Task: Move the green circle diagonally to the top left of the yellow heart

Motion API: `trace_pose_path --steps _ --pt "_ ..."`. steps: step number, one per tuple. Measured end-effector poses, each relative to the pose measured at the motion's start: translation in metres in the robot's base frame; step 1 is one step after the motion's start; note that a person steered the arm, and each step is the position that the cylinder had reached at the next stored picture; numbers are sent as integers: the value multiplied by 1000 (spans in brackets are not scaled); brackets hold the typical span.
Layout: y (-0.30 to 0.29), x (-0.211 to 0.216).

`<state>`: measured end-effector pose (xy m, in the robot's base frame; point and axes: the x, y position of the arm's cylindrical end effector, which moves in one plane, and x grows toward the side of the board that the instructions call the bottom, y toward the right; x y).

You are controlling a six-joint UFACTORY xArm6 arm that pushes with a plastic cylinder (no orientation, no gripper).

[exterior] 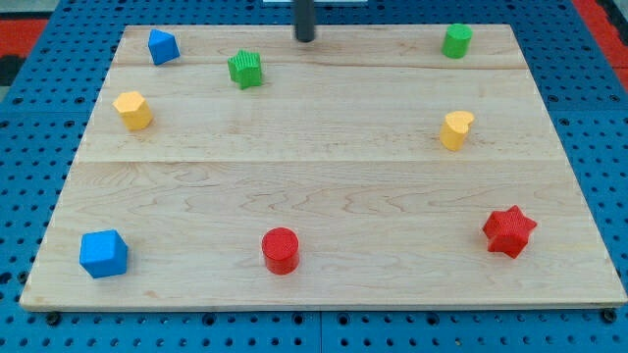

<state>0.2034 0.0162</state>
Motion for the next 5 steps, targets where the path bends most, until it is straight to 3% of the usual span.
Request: trace_pose_path --steps 4,5 --pt "195 -12" --pt "202 25"
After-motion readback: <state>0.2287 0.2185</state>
